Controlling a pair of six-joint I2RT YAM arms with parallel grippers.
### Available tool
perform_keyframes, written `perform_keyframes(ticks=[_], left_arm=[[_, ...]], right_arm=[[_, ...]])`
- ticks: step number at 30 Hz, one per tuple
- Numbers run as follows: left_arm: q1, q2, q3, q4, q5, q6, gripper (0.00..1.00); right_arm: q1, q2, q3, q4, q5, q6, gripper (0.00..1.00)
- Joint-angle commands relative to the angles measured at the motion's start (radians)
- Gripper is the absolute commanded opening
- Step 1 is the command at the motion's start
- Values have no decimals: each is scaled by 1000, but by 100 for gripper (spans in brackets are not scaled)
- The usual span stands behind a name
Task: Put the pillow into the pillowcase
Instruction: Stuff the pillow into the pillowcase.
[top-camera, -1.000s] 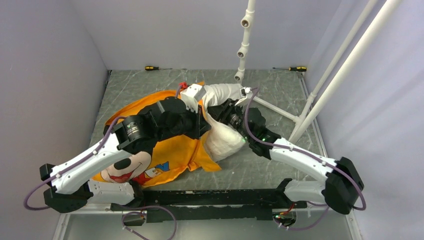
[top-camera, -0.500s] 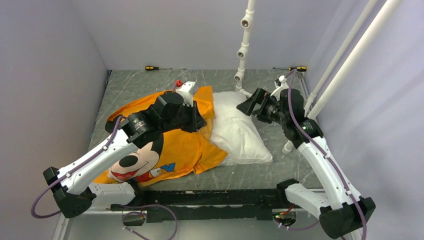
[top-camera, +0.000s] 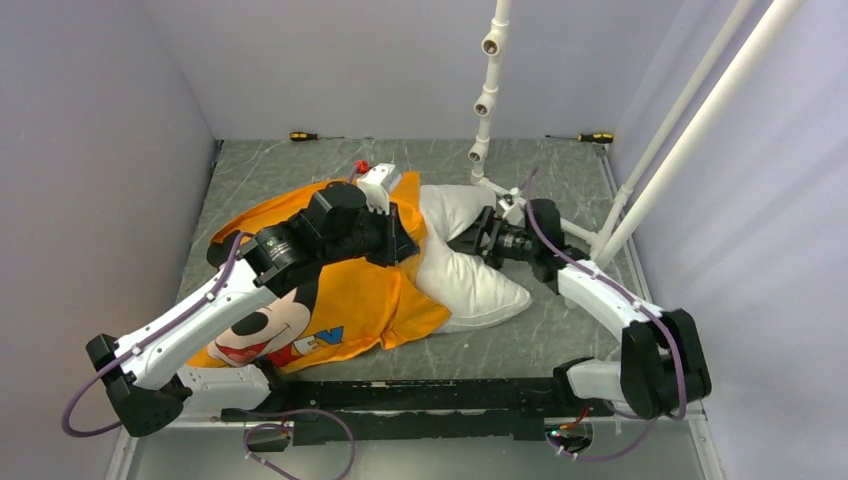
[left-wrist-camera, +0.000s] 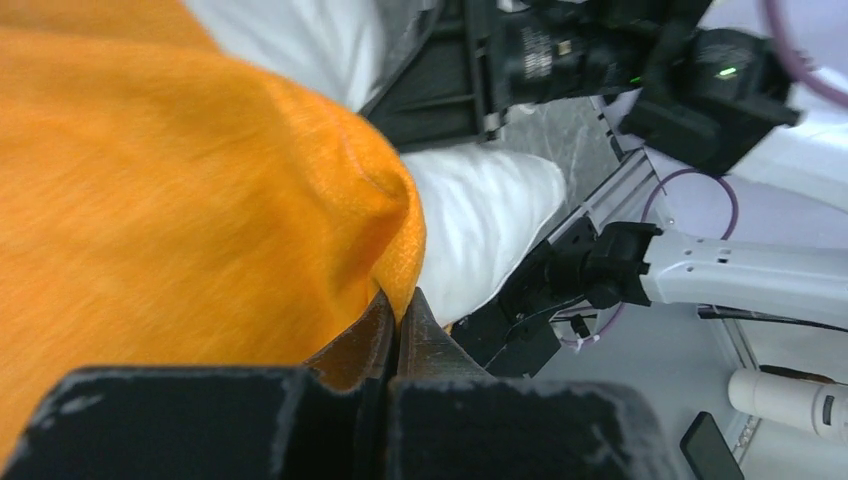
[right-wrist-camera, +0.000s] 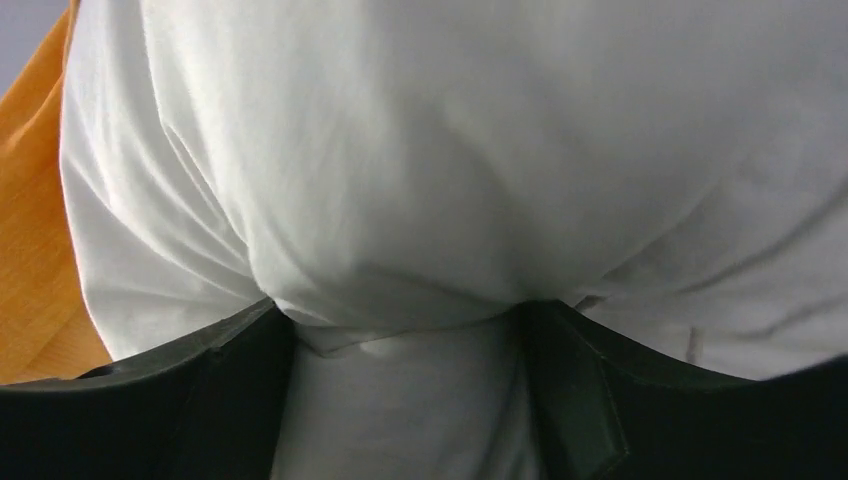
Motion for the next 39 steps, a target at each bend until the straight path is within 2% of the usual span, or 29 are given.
perform_keyframes(ticks=[1,5,6,7,10,14,17,22,26,30,35,39], left_arm=[[6,30,66,102,61,31,0],[7,86,117,152,134,24,0],[6,105,135,164,179,16,0],[3,129,162,164,210,7,0],[-66,193,276,123,207,18,0],[-185,268,412,104,183,33,0],[-246,330,514,54,141,50,0],[-256,358,596,40,123,45,0],[-256,348,592,44,109,44,0],[-253,355,604,31,102,32,0],[-251,399,658,46,147,12,0],[-252,463,732,40,191,-9,0]], right_arm=[[190,93,-58,577,-146,334,68],[305,185,-73,967,-79,530,32],[327,209,-73,1060,-62,569,19],[345,233,-76,1153,-33,625,0],[387,303,-68,1353,51,683,0],[447,385,-38,1525,177,710,0],[508,466,27,1621,193,742,0],[595,561,113,1633,151,757,0],[660,626,143,1643,121,766,0],[724,723,158,1767,117,829,0],[780,705,142,1635,114,730,0],[778,590,63,1480,144,597,0]])
